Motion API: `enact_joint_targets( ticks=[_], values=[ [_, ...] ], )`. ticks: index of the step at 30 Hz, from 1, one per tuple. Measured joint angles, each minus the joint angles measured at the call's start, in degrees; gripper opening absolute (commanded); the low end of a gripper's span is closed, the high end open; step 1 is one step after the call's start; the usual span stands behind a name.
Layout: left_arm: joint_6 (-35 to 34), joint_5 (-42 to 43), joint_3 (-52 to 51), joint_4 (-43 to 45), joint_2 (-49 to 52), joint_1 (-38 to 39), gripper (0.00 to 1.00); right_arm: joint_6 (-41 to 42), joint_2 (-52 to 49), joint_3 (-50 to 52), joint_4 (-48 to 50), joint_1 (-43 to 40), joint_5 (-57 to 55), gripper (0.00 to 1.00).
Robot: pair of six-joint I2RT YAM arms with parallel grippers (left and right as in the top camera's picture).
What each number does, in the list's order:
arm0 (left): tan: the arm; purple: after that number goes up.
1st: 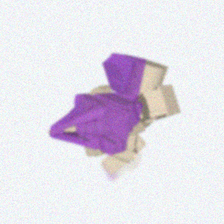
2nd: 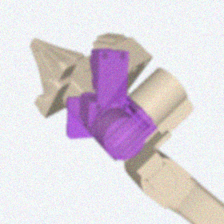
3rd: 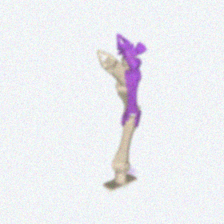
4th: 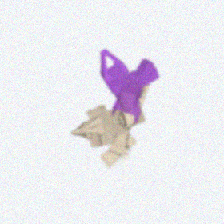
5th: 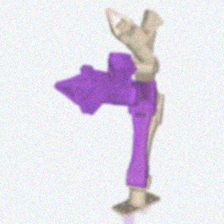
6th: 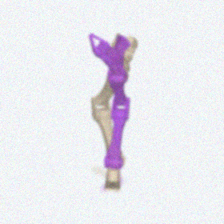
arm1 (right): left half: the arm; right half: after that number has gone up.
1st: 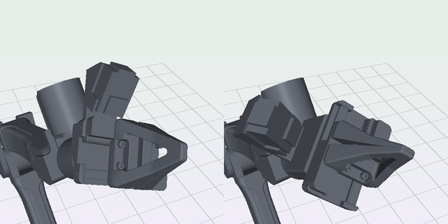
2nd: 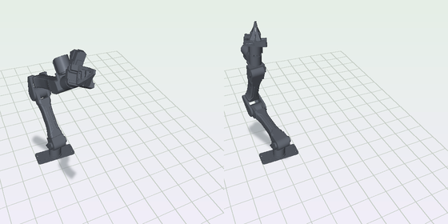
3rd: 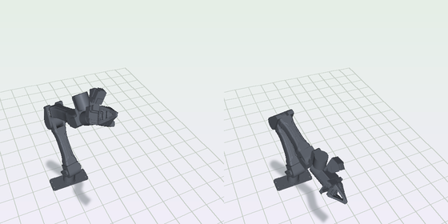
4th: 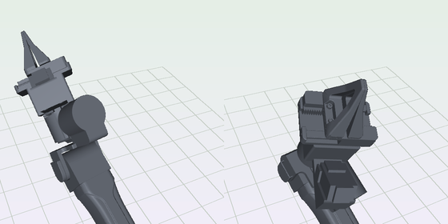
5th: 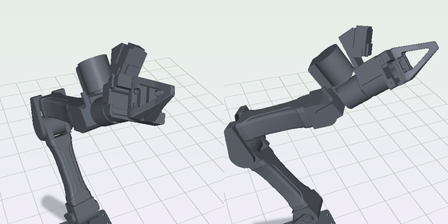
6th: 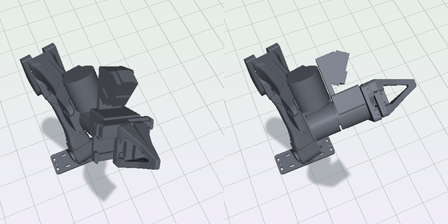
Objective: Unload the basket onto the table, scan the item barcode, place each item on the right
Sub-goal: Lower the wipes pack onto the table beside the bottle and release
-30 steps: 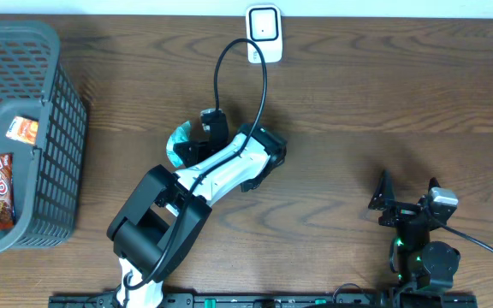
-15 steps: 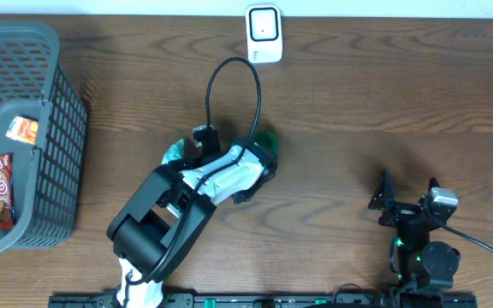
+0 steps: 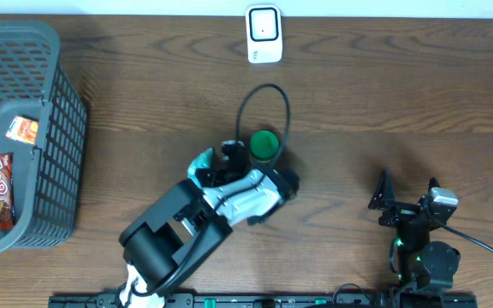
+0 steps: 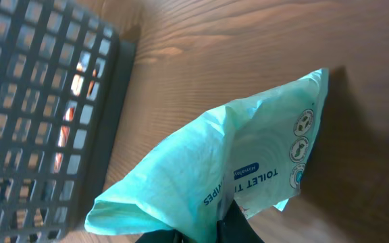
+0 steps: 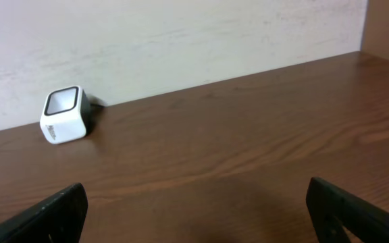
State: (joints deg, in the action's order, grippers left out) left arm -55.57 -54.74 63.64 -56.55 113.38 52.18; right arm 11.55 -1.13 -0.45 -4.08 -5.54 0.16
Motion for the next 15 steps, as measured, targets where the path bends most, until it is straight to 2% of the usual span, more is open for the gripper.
enact_joint_targets(
  ticks=[7,15],
  values=[
    [3.91,-1.38,0.0,-0.57,0.0,3.54,0.08,0.0,0.0,0.0,0.0,0.0,0.0,0.99],
    [7.93,-10.84,-0.2,-3.48,0.0,3.76,0.08,0.0,0.0,0.0,0.0,0.0,0.0,0.99]
  ],
)
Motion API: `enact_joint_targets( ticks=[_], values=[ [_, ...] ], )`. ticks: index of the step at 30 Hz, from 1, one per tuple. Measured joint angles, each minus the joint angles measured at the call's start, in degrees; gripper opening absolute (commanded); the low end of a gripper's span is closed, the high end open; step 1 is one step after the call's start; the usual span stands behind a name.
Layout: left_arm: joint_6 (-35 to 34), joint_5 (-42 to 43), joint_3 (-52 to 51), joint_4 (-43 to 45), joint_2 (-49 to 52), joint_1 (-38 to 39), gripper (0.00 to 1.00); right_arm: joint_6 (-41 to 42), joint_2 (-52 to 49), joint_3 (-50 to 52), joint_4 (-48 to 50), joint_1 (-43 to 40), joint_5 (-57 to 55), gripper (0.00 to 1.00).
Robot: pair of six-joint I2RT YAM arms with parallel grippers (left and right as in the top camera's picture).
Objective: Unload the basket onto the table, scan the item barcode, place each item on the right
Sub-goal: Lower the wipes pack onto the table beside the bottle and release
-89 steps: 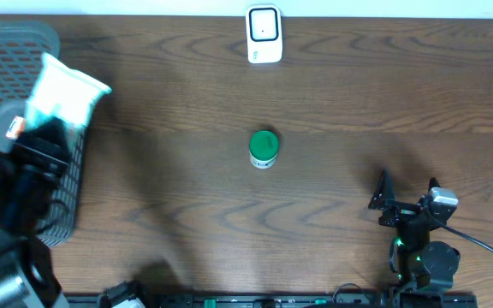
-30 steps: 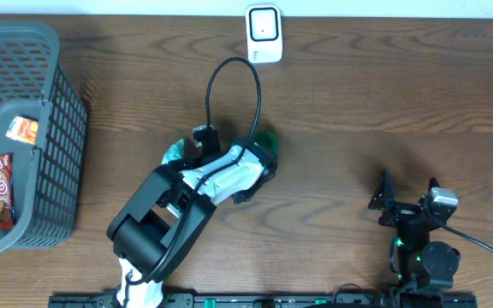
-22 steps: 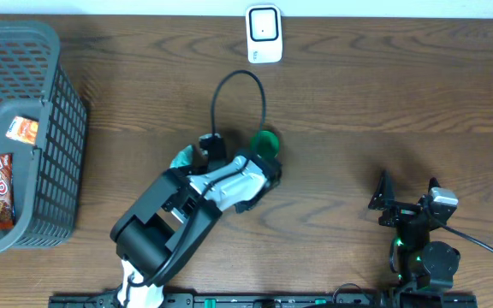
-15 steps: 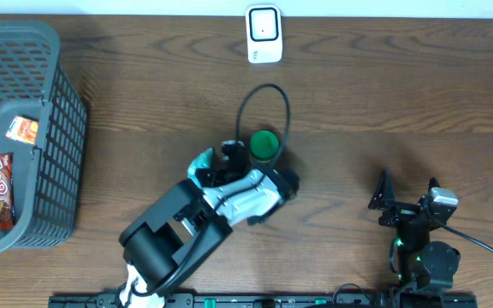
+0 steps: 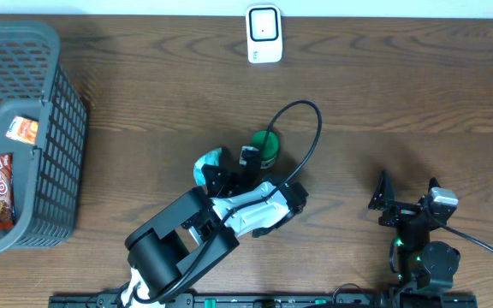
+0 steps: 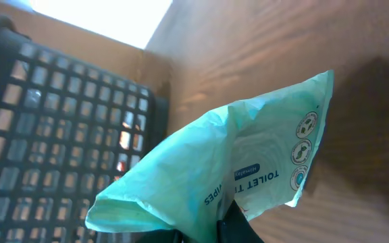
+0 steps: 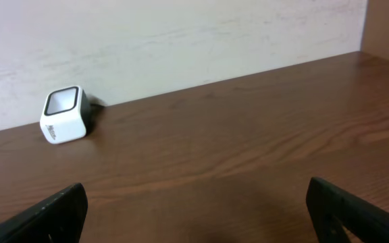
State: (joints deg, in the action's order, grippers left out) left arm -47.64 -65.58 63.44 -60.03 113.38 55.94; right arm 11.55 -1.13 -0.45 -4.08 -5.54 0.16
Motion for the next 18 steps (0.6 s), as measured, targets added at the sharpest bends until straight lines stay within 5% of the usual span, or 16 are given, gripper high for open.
enact_joint_targets(
  ticks=[18],
  values=[
    [3.5,-13.25,0.02,5.73,10.14,-1.07,0.12,0.0,0.0,0.0,0.02,0.0,-0.02,0.99]
  ],
)
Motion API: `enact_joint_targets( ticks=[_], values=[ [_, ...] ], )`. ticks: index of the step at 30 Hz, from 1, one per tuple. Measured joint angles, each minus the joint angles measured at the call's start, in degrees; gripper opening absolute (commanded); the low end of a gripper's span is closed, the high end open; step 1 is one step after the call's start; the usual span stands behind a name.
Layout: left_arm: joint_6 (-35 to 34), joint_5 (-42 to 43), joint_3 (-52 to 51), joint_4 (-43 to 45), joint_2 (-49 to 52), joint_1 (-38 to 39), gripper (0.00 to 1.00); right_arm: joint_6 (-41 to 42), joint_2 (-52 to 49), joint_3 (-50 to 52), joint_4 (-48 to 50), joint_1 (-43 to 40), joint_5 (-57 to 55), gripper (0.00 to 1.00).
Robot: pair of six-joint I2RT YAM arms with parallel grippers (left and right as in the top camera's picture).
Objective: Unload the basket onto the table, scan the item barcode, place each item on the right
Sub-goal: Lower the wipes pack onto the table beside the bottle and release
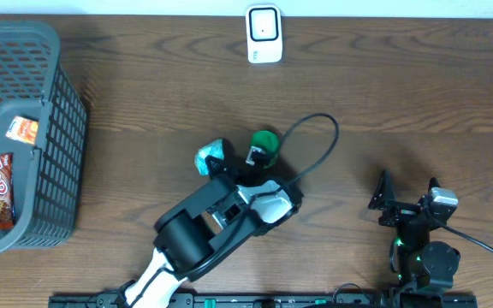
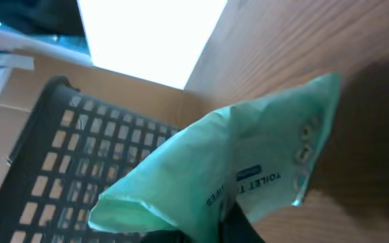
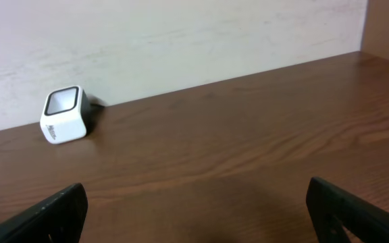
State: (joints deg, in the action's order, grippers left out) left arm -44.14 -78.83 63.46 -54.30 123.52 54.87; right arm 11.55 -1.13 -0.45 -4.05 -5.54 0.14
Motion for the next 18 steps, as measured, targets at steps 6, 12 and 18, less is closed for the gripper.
enact_joint_targets(
  ticks=[6,12,18],
  values=[
    [1.62,2.29,0.0,-1.77,1.01,4.5,0.31,0.0,0.0,0.0,0.0,0.0,0.0,0.99],
    [2.14,11.52,-0.13,-1.86,1.44,10.91,0.99,-0.02,0.0,0.0,0.0,0.0,0.0,0.99],
    [2.43,14.34,0.68,-4.37,0.72,14.53,0.98,-0.02,0.0,0.0,0.0,0.0,0.0,0.99]
  ],
)
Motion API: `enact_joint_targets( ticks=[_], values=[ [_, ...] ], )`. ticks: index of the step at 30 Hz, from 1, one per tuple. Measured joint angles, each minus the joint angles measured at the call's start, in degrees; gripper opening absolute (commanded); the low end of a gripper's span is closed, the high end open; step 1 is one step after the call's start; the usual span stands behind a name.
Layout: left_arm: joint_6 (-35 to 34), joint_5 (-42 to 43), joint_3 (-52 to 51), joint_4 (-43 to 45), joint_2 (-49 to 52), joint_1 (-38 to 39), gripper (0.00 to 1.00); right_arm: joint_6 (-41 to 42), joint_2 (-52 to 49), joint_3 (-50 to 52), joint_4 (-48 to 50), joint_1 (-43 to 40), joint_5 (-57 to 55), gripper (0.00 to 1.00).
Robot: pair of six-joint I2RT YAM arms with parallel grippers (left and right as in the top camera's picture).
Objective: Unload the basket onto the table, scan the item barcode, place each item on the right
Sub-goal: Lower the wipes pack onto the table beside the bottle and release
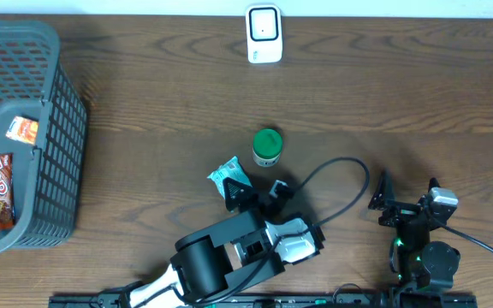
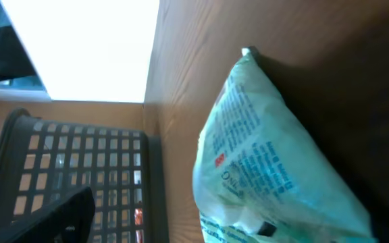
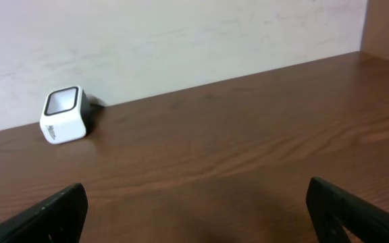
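A teal pack of toilet wipes (image 1: pixel 227 177) lies on the wooden table; in the left wrist view the pack (image 2: pixel 269 155) fills the middle with its printed side showing. My left gripper (image 1: pixel 255 193) stands open just in front of it, and one dark finger (image 2: pixel 63 216) shows far to the left of the pack. The white barcode scanner (image 1: pixel 264 34) stands at the table's far edge, and the right wrist view also shows the scanner (image 3: pixel 65 115). My right gripper (image 1: pixel 400 210) rests open at the front right with nothing in it.
A green-capped bottle (image 1: pixel 267 146) stands just beyond and right of the pack. A dark mesh basket (image 1: pixel 45 128) with snack packets stands at the left edge. A black cable (image 1: pixel 341 171) loops from the left arm.
My left gripper was shut on the wipes pack beside the green bottle. Now it is open, the pack lies on the table, and the arm has drawn back toward the front edge.
My left gripper held the teal pack near the green bottle at every earlier moment, and the wrist view turned from one to the other. By now the pack lies on the table, let go. The right arm has stayed still throughout.
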State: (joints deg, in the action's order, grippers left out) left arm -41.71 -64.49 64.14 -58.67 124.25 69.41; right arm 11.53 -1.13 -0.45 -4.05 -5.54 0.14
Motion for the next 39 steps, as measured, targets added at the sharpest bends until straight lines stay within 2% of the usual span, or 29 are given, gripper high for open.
enact_joint_targets(
  ticks=[5,10,17,22,32,39],
  values=[
    [-0.04,4.96,2.21,-0.85,-1.62,0.81,0.98,0.02,0.0,0.0,-0.02,0.0,0.0,0.99],
    [0.0,11.17,5.27,-1.01,-11.5,-0.79,0.98,0.02,0.0,0.0,-0.02,0.0,0.0,0.99],
    [4.92,20.76,10.4,3.89,-30.16,-10.49,0.98,0.02,0.0,0.0,0.0,0.0,0.0,0.99],
    [8.44,28.24,10.88,5.81,-38.82,-18.84,0.98,0.02,0.0,0.0,-0.02,0.0,0.02,0.99],
    [16.61,35.98,12.57,3.69,-41.66,-28.89,0.98,0.02,0.0,0.0,-0.02,0.0,0.0,0.99],
    [22.05,46.66,31.98,-2.6,-42.51,-45.13,0.98,0.02,0.0,0.0,-0.02,0.0,0.02,0.99]
  ],
)
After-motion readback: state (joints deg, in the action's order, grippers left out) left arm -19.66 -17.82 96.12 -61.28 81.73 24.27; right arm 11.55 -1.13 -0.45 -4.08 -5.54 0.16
